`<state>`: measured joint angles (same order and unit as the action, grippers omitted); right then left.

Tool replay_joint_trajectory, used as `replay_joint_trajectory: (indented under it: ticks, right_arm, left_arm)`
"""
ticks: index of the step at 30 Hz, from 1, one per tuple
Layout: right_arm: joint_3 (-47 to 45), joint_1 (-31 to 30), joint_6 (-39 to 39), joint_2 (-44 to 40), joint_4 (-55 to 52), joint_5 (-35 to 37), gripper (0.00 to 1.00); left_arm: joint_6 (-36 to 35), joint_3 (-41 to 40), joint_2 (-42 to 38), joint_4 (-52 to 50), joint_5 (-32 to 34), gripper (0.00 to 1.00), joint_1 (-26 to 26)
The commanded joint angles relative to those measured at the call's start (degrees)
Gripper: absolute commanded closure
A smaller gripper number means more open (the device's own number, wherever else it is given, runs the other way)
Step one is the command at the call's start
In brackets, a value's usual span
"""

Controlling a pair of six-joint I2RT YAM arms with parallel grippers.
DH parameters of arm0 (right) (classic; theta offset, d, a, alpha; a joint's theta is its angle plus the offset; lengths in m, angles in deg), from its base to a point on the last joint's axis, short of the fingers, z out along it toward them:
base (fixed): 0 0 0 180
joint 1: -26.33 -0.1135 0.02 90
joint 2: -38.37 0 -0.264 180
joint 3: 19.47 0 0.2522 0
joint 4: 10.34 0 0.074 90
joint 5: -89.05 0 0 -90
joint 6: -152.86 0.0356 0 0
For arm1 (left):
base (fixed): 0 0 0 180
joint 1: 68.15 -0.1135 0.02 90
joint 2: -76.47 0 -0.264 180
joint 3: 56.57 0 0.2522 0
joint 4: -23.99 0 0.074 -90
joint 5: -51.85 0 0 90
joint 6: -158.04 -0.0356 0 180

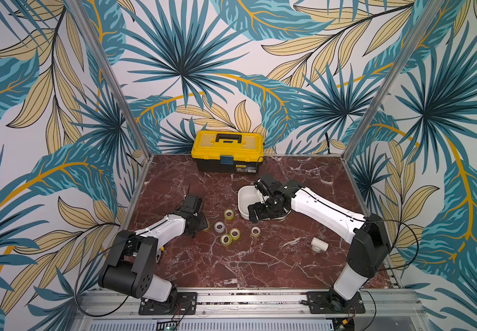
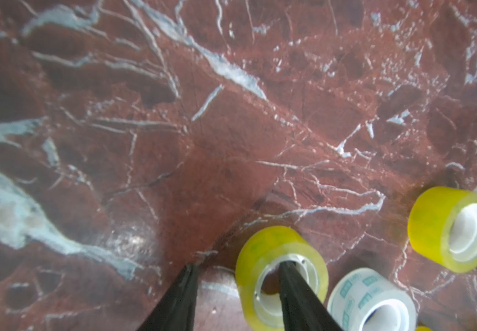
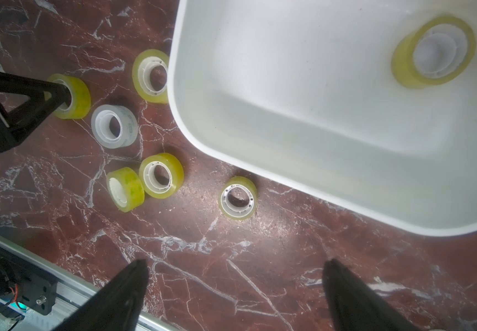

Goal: Put the transparent tape into the storage box
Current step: Pick up the tape at the center of the board.

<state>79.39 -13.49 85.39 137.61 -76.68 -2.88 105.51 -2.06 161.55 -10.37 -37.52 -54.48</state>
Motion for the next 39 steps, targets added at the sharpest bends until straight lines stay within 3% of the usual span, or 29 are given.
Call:
replay_joint_trajectory:
  ticks: [1,3,7,11,29,35,39]
  right_arm:
    - [0.72,-0.27,0.76,0.25,-1.82,1.3,0.0]
    - [0.83,-0.27,0.86,0.25,-1.74,1.47,0.0]
    - [1.37,-0.27,0.85,0.16,-1.75,1.93,0.0]
    - [1.74,-0.29,0.94,0.07,-1.83,2.26,0.0]
    - [3.92,-0.27,1.89,-0.64,-2.53,3.58,0.0]
    - [6.35,-0.27,2.94,-1.54,-3.17,6.82,0.0]
    - [7.23,0.11,4.53,-3.35,-3.57,12.97,0.0]
  left_arm:
    - [0.33,-0.89,1.25,0.5,0.91,0.62,-0.4]
    - [0.53,-1.54,1.07,0.53,1.35,0.72,-0.4]
    - [0.68,-2.84,1.01,0.86,1.4,0.79,-0.4]
    - [0.76,-3.16,0.11,0.44,1.73,1.0,-0.4]
    - [-0.78,0.0,-8.06,-4.09,2.45,1.0,-0.32]
    - [-4.96,10.79,-10.25,-10.84,2.89,1.0,2.09]
    - [-8.34,21.56,-6.67,-14.68,3.42,1.0,8.04]
